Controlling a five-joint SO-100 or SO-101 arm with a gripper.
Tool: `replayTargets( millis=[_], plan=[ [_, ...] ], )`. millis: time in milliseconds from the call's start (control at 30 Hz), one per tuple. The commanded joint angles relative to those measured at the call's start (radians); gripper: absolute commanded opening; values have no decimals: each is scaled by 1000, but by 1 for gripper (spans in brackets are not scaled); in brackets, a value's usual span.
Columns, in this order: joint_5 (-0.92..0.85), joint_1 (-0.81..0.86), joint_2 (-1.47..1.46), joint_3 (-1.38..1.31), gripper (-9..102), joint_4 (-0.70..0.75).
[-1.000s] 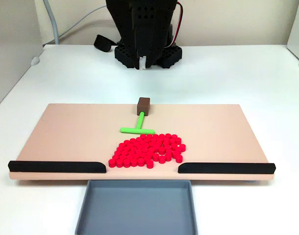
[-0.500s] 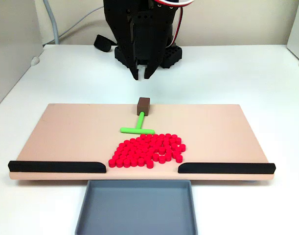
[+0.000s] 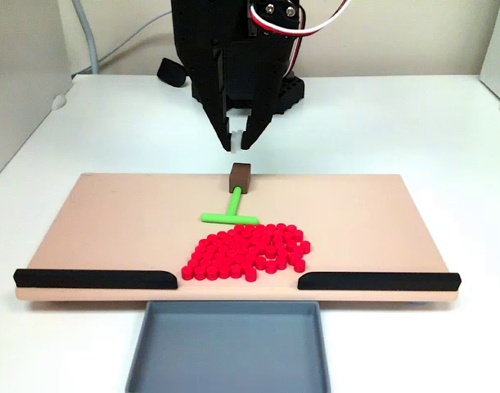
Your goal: Grasp a green tool by the dark brown handle.
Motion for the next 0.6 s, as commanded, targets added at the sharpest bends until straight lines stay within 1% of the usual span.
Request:
replayTargets(
  millis=[0, 333, 567],
  plan=[
    [-11, 5, 6, -6, 1, -2],
    [-11, 15, 15, -8, 11, -2],
    [-2, 23, 12, -8, 14, -2]
  ],
)
